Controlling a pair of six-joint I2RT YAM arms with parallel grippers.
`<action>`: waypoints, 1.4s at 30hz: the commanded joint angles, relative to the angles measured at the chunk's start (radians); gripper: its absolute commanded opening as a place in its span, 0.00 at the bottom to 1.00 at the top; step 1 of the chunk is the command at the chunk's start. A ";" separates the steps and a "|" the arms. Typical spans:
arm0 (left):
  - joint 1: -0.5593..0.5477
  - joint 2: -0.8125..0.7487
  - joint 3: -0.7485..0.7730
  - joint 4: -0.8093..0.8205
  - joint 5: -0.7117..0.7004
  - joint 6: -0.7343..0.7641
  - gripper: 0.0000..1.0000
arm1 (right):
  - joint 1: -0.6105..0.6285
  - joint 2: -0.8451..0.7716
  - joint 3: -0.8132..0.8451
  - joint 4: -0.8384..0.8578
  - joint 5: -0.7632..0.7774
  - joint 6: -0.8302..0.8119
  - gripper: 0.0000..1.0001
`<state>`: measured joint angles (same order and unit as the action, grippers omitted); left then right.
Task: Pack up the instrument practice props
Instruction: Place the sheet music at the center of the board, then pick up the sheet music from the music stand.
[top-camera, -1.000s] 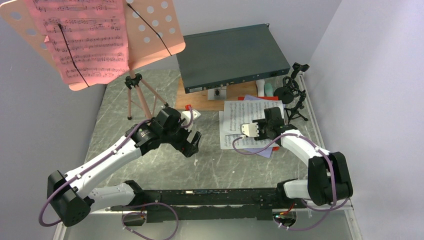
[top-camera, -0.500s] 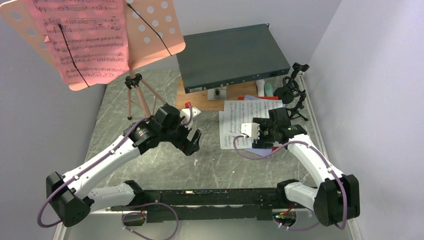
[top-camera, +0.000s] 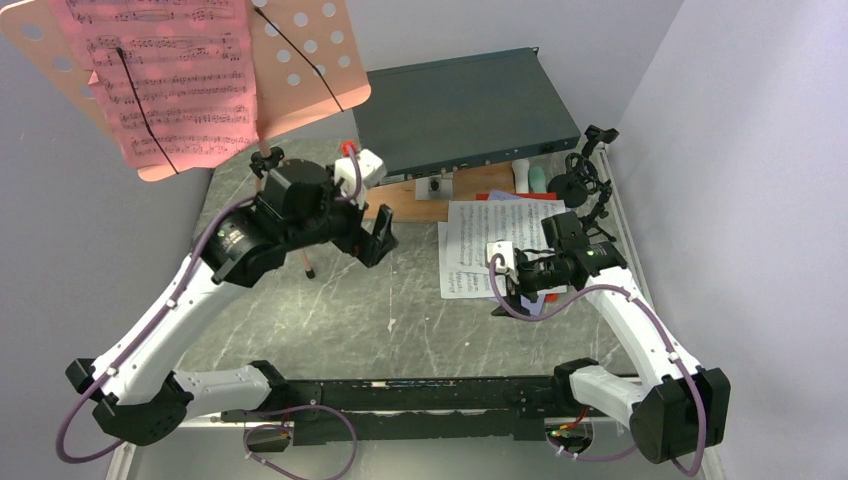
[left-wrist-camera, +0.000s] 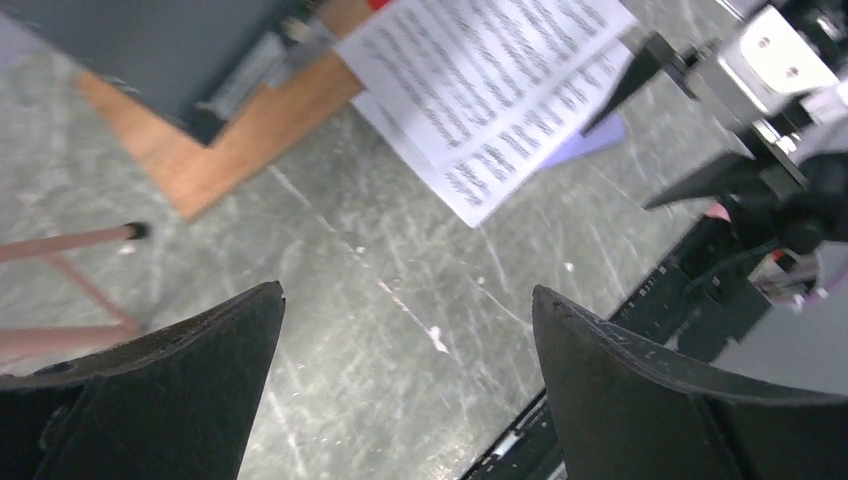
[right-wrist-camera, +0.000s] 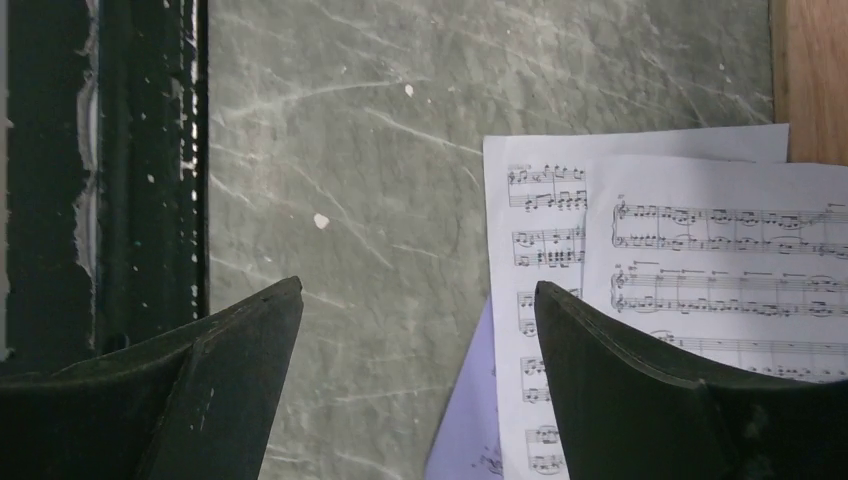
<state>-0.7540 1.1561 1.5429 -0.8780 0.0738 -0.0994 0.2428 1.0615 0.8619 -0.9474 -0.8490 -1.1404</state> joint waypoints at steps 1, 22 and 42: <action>0.002 0.093 0.225 -0.207 -0.266 -0.040 0.99 | -0.046 -0.035 -0.045 0.001 -0.156 0.013 0.90; 0.001 0.235 0.608 -0.198 -1.022 0.106 0.79 | -0.078 -0.058 -0.090 0.042 -0.154 0.017 0.92; 0.136 0.258 0.414 0.280 -1.185 0.401 0.66 | -0.077 -0.061 -0.100 0.050 -0.150 0.025 0.93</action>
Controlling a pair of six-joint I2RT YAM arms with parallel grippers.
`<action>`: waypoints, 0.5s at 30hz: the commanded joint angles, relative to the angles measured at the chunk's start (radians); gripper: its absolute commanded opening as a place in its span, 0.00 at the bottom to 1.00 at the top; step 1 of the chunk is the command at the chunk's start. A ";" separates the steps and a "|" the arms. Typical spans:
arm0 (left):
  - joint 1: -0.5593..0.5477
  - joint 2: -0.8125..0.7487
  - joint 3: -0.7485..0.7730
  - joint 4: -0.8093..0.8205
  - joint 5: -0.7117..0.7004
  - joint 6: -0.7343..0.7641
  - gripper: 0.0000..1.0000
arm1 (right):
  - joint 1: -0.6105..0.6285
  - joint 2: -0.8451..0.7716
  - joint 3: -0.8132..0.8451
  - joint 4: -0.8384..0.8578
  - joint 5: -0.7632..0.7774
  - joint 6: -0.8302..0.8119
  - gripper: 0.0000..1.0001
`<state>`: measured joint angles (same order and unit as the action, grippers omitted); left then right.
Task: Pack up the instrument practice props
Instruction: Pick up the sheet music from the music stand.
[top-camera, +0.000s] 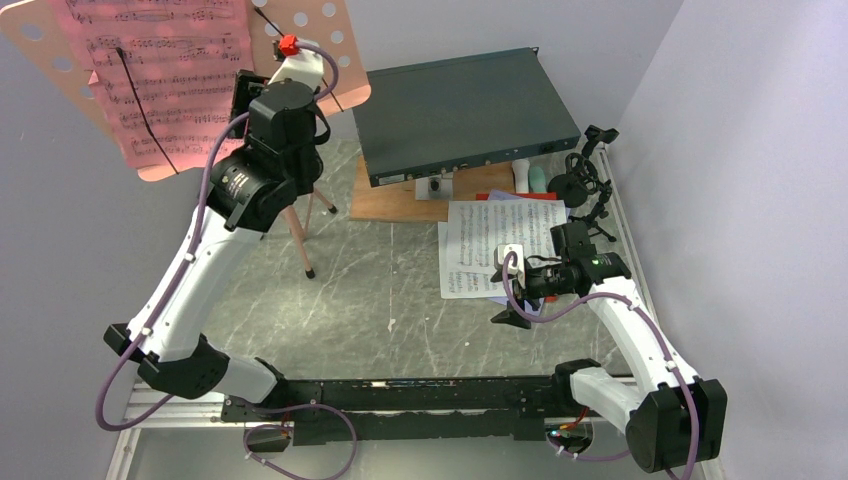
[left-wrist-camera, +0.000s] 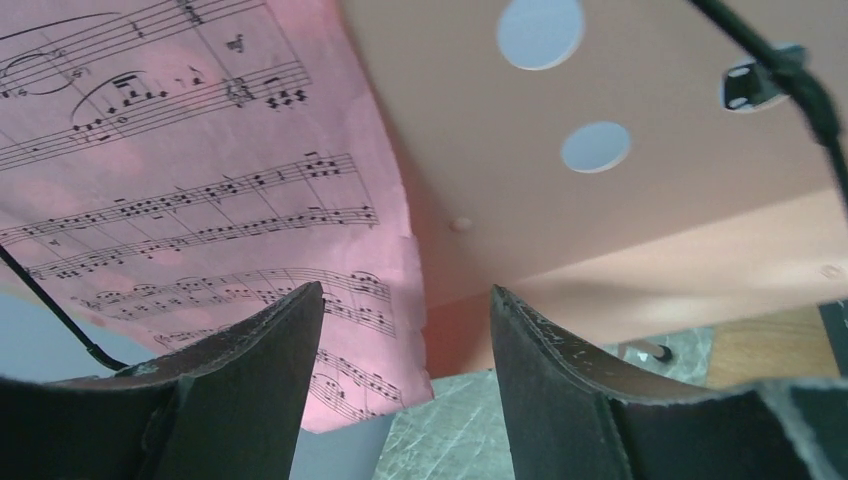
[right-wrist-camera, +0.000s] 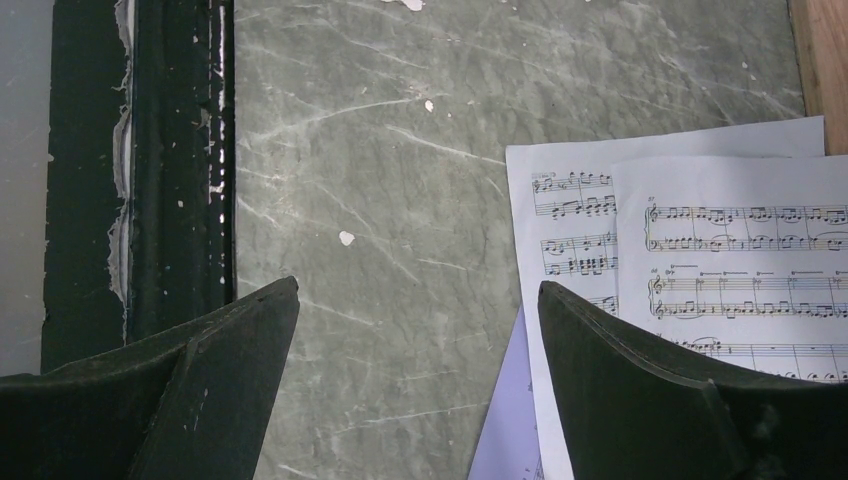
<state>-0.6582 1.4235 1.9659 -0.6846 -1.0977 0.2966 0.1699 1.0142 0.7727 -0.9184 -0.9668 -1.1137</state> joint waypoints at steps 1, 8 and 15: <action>0.052 -0.010 -0.009 0.081 -0.005 -0.008 0.65 | -0.004 -0.014 -0.010 0.020 -0.032 -0.003 0.92; 0.105 -0.008 -0.011 -0.001 0.059 -0.099 0.63 | -0.005 -0.017 -0.010 0.021 -0.032 -0.004 0.93; 0.158 -0.023 -0.019 -0.070 0.122 -0.178 0.55 | -0.007 -0.018 -0.013 0.022 -0.030 -0.003 0.93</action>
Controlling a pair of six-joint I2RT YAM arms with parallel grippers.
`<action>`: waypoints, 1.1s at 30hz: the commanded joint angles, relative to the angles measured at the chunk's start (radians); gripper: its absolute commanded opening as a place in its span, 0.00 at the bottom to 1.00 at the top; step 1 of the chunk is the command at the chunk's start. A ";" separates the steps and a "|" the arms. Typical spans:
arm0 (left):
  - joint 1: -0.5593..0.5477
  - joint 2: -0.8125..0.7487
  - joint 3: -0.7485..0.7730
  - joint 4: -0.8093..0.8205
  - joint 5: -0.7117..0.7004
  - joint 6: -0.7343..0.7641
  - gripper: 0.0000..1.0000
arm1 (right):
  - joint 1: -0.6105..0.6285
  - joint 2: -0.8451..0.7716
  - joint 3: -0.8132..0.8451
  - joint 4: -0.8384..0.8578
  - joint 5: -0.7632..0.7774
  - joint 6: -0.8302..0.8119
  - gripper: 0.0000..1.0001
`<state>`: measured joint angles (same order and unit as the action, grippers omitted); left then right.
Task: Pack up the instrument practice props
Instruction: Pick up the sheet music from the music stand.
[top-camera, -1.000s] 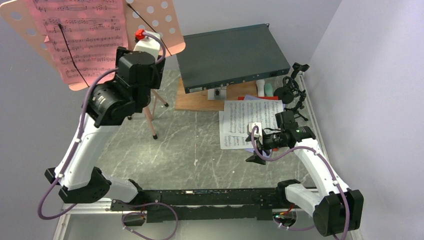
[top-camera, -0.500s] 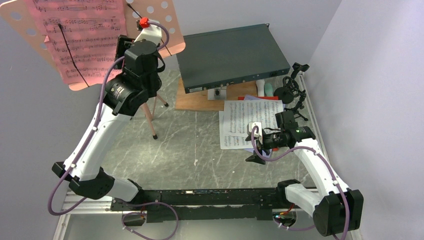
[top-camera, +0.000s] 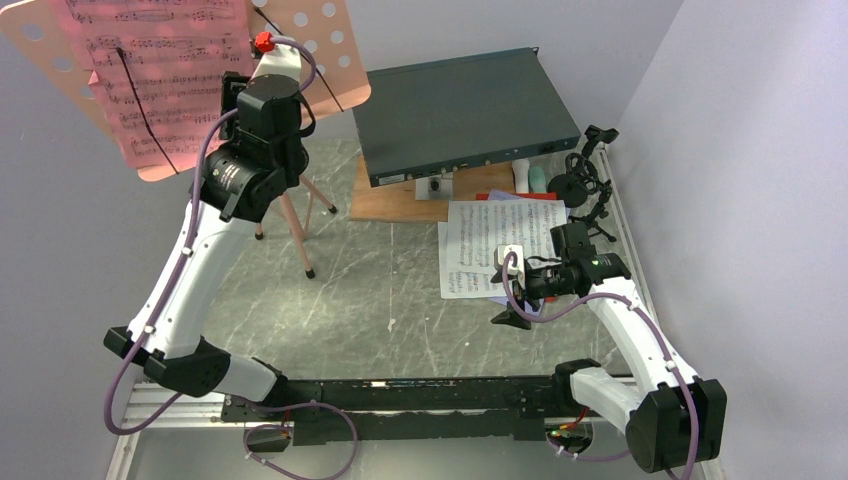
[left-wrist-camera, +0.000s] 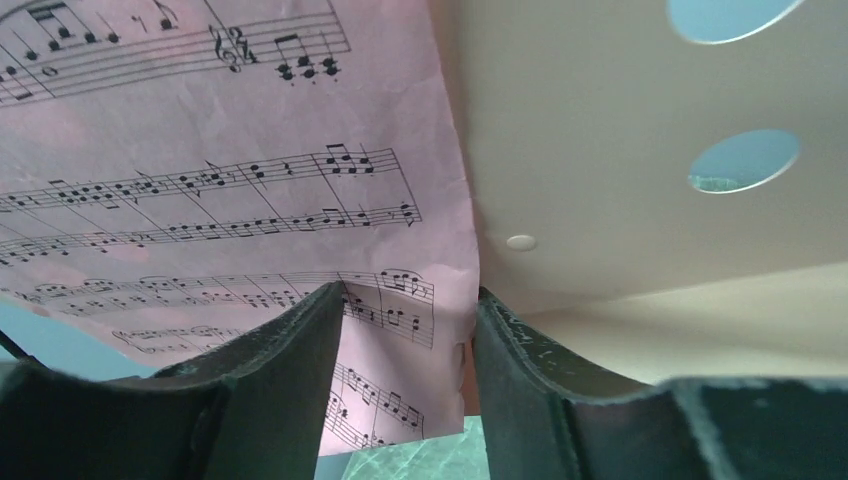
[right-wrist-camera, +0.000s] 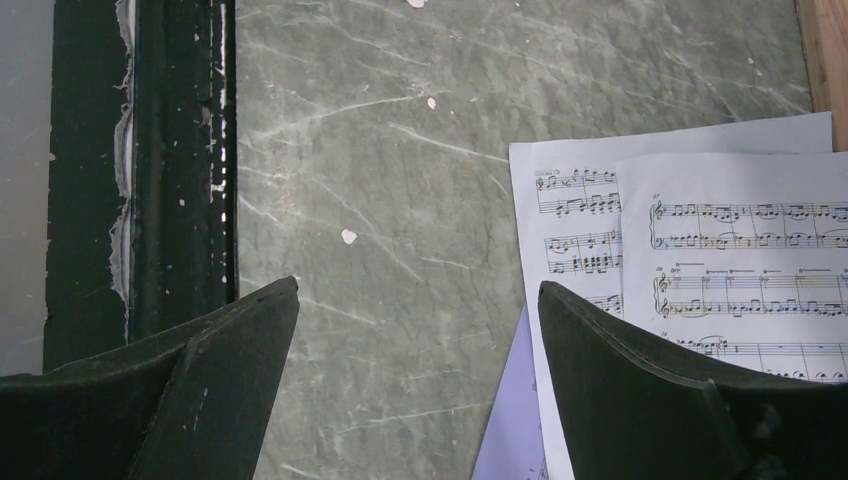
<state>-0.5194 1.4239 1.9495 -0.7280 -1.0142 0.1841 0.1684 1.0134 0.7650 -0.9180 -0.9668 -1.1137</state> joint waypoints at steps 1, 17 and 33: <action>0.020 -0.027 -0.004 -0.028 0.038 -0.067 0.53 | -0.006 -0.018 -0.006 0.022 -0.030 -0.003 0.93; 0.024 -0.224 -0.056 -0.032 0.362 -0.090 0.00 | -0.009 -0.010 -0.011 0.028 -0.029 0.000 0.93; 0.024 -0.447 -0.269 0.090 1.308 0.002 0.00 | -0.016 -0.007 -0.016 0.031 -0.026 0.000 0.93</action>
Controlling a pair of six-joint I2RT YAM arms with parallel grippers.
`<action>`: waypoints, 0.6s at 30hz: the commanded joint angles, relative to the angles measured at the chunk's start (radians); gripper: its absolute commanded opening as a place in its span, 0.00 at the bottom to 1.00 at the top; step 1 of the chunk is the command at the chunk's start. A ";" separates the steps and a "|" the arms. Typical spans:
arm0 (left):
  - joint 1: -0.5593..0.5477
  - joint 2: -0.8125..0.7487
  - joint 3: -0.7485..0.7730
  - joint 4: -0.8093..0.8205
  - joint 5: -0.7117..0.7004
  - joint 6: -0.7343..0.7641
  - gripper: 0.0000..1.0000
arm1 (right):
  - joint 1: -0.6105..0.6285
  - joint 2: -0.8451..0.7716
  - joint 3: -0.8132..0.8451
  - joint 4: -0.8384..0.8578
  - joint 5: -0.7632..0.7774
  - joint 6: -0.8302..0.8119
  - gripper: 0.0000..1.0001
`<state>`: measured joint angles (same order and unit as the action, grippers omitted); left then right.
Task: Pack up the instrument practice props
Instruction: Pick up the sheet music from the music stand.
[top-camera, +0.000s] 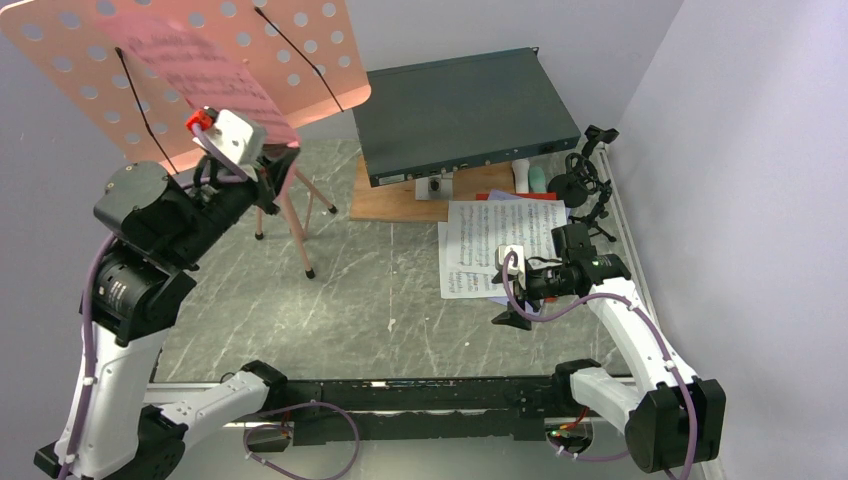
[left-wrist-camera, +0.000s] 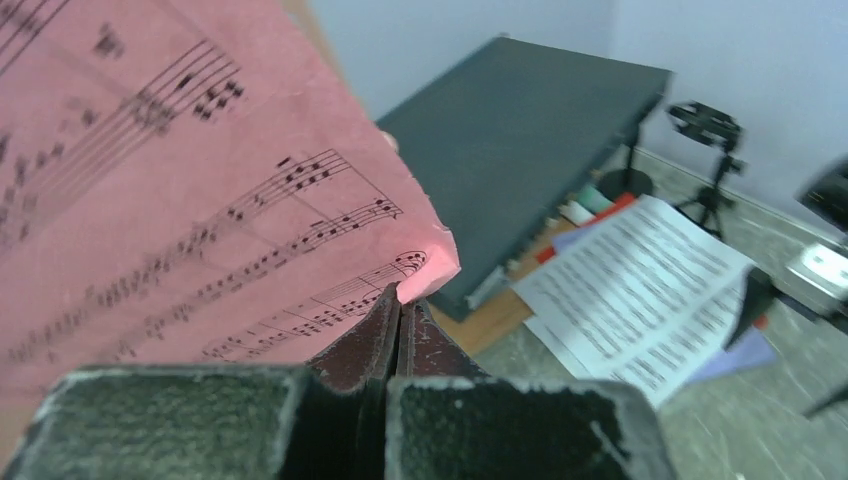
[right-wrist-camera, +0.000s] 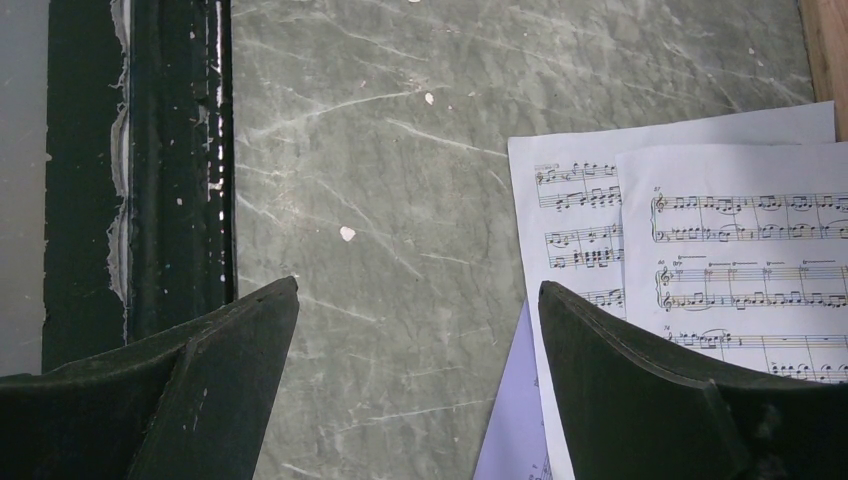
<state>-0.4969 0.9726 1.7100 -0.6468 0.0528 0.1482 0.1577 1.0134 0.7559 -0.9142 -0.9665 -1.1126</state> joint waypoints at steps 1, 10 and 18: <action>0.001 0.001 -0.039 0.006 0.281 0.045 0.00 | -0.006 -0.007 -0.007 0.028 -0.026 -0.002 0.93; 0.001 0.046 -0.044 -0.100 0.613 0.045 0.00 | -0.010 -0.002 -0.009 0.029 -0.028 -0.001 0.93; 0.001 0.113 -0.100 -0.130 0.806 0.004 0.00 | -0.015 0.006 -0.009 0.029 -0.028 0.002 0.93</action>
<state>-0.4969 1.0534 1.6276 -0.7265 0.6605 0.1692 0.1501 1.0153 0.7460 -0.9108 -0.9665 -1.1080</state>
